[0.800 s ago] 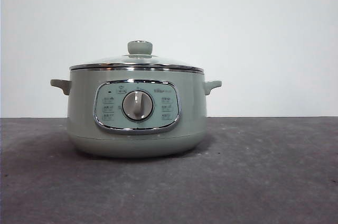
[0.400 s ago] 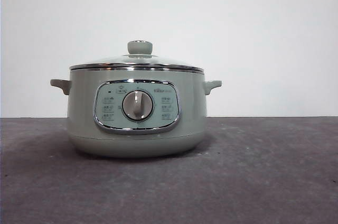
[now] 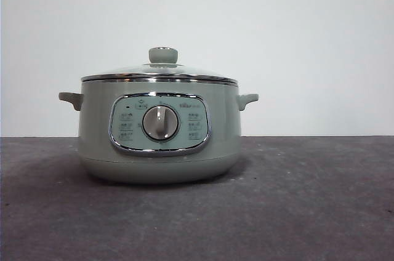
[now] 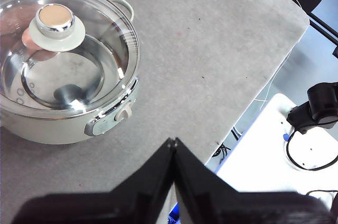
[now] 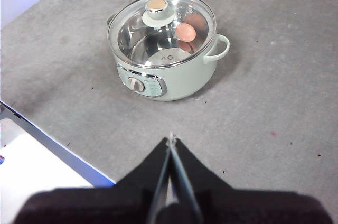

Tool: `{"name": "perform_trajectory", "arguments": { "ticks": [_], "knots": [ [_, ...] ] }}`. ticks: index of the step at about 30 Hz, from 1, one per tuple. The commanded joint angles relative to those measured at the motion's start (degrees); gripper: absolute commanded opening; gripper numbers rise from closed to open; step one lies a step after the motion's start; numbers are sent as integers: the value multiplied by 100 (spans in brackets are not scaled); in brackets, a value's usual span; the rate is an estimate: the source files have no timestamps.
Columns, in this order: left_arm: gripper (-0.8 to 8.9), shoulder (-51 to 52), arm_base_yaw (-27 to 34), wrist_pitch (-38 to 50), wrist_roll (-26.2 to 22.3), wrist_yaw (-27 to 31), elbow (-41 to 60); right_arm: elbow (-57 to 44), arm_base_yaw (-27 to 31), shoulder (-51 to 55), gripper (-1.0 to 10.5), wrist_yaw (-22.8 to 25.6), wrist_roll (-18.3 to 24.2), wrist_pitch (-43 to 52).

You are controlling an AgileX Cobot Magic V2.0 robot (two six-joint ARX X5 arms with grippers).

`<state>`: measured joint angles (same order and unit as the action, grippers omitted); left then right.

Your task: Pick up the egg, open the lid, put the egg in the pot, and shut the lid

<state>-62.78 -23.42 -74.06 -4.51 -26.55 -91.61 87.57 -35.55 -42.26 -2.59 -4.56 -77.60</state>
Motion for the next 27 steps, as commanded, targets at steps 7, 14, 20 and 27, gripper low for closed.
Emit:
{"name": "perform_trajectory", "arguments": {
  "ticks": [7, 14, 20, 27],
  "knots": [
    [-4, 4, 42, -20, -210, 321, -9, -44, -4, 4, 0, 4, -33, -136],
    [0, 977, 1075, 1342, -1268, -28, 509, -44, -4, 4, 0, 2, -35, -136],
    [-1, 2518, 2315, 3344, -1032, 22, 2529, -44, -4, 4, 0, 4, -35, -136],
    [0, 3995, 2983, 4553, -1517, 234, 5031, -44, -4, 4, 0, 4, -33, -136]
  ]
}}
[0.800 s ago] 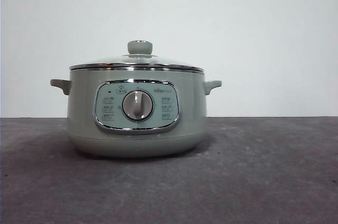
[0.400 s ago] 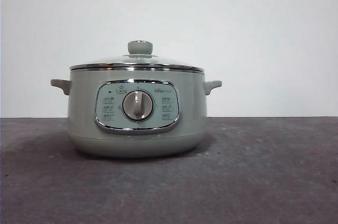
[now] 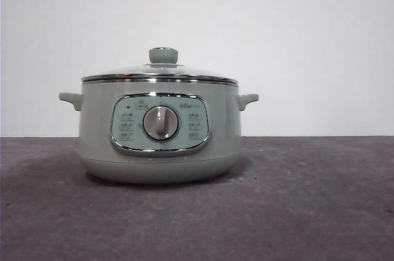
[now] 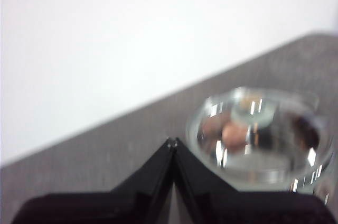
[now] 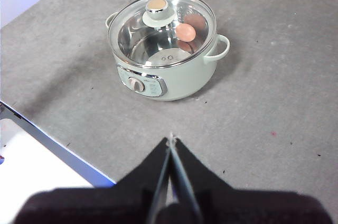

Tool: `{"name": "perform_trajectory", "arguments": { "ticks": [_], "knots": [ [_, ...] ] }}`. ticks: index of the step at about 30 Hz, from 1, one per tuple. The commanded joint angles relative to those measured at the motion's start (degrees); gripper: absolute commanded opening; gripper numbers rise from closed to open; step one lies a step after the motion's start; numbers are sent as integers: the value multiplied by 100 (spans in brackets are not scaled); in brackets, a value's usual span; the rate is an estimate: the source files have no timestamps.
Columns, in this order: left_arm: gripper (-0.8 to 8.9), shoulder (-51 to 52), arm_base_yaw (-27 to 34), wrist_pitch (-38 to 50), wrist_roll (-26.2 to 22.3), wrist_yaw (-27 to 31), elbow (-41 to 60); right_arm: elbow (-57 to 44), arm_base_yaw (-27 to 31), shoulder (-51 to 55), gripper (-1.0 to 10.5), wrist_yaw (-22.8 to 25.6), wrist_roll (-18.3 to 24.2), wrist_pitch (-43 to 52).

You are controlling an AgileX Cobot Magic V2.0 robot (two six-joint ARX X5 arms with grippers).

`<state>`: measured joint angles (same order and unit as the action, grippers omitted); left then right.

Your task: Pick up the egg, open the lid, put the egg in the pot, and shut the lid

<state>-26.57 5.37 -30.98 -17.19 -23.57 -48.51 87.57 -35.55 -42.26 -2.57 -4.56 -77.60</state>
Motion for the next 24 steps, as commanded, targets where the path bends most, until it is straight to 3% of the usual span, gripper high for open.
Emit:
{"name": "perform_trajectory", "arguments": {
  "ticks": [1, 5, 11, 16, 24],
  "knots": [
    [0, 573, 160, 439, -219, -44, 1097, -44, -4, 4, 0, 2, -35, -136],
    [0, 1185, 278, 1320, 50, 181, 2437, -44, -4, -9, 0, 2, -35, -136],
    [-1, 1836, 286, 2376, 1071, 852, 3980, -42, -4, -13, 0, 0, -35, -136],
    [0, 2280, 284, 2413, 1478, 1432, 4645, -44, -4, -33, 0, 4, -35, -136],
    [0, 2636, 280, 2179, 1587, 1565, 4809, -42, -7, -35, 0, 4, -35, -136]
  ]
}}
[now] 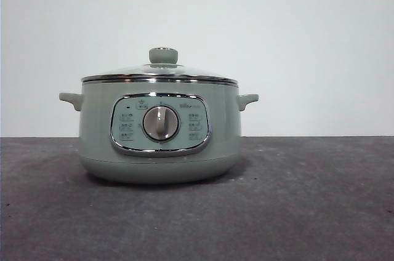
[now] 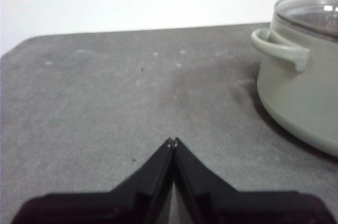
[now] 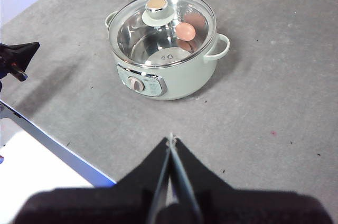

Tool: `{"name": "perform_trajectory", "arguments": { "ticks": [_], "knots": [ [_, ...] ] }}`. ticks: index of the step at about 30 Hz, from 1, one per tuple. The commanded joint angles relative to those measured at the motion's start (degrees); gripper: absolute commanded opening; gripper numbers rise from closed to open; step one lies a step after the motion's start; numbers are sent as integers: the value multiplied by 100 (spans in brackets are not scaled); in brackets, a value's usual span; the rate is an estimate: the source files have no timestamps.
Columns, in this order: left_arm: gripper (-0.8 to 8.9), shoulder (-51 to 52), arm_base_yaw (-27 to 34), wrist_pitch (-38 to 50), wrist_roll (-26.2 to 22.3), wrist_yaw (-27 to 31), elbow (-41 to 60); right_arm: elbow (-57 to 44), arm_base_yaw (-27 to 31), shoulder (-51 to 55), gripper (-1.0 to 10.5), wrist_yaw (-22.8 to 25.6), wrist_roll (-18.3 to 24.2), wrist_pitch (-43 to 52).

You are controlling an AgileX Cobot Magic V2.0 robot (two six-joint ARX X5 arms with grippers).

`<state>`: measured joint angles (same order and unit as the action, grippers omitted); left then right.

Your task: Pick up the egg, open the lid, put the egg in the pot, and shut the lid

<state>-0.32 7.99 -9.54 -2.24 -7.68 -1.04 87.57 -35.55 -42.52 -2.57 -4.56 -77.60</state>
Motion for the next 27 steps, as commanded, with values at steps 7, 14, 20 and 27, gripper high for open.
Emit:
{"name": "perform_trajectory", "arguments": {
  "ticks": [7, 14, 20, 27],
  "knots": [
    [0, -81, 22, 50, 94, -129, 59, -42, -4, -11, 0, 2, -35, -136],
    [0, -243, 22, 50, 94, -131, 59, -42, -4, -11, 0, 4, -33, -136],
    [0, -374, 22, 52, 94, -131, 59, -42, -4, -11, 0, 4, -35, -136],
    [-1, -444, 22, 50, 94, -131, 59, -39, 63, 37, 0, 280, 302, -129]
  ]
}}
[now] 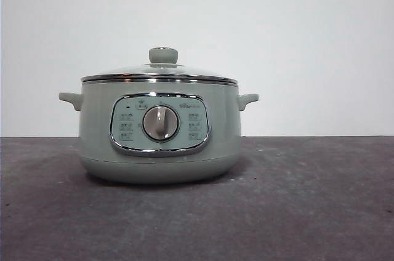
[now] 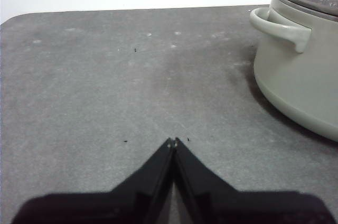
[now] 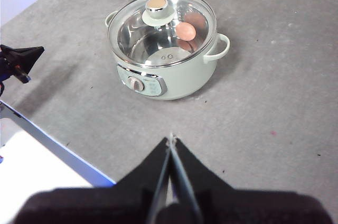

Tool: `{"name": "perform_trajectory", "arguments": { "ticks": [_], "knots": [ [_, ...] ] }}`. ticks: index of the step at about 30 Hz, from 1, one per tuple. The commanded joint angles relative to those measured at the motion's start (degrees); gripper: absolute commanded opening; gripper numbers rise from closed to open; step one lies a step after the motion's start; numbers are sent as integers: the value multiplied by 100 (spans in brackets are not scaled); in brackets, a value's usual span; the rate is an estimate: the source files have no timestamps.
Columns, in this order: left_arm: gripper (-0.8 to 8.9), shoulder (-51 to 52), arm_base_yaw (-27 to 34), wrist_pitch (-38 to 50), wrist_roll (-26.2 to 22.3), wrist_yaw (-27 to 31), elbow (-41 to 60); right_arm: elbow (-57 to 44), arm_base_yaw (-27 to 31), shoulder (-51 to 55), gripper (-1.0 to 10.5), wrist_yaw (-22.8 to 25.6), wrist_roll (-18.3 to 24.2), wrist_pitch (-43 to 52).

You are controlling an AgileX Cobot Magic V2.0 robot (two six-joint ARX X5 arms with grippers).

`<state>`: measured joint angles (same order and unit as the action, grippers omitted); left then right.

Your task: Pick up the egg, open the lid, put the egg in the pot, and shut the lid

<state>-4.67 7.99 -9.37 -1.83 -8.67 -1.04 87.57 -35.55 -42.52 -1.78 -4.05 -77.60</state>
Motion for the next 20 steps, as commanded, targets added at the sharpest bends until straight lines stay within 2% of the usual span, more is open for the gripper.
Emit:
{"name": "perform_trajectory", "arguments": {
  "ticks": [1, 3, 7, 13, 20],
  "knots": [
    [0, -13, 22, 33, 52, -33, 59, -46, 142, 94, 0, 341, 358, -118],
    [-1, -22, 22, 33, 52, -33, 59, -118, 422, 247, 0, 481, 647, 142],
    [-1, -22, 22, 33, 52, -33, 59, -699, 1296, 833, 0, 98, 1027, 1228],
    [0, -35, 22, 33, 52, -33, 59, -2684, 2389, 2055, 0, 116, 1473, 3305],
    [0, -35, 22, 33, 52, -33, 59, -5375, 3003, 3246, 0, -118, 1366, 5598]
  ]
}}
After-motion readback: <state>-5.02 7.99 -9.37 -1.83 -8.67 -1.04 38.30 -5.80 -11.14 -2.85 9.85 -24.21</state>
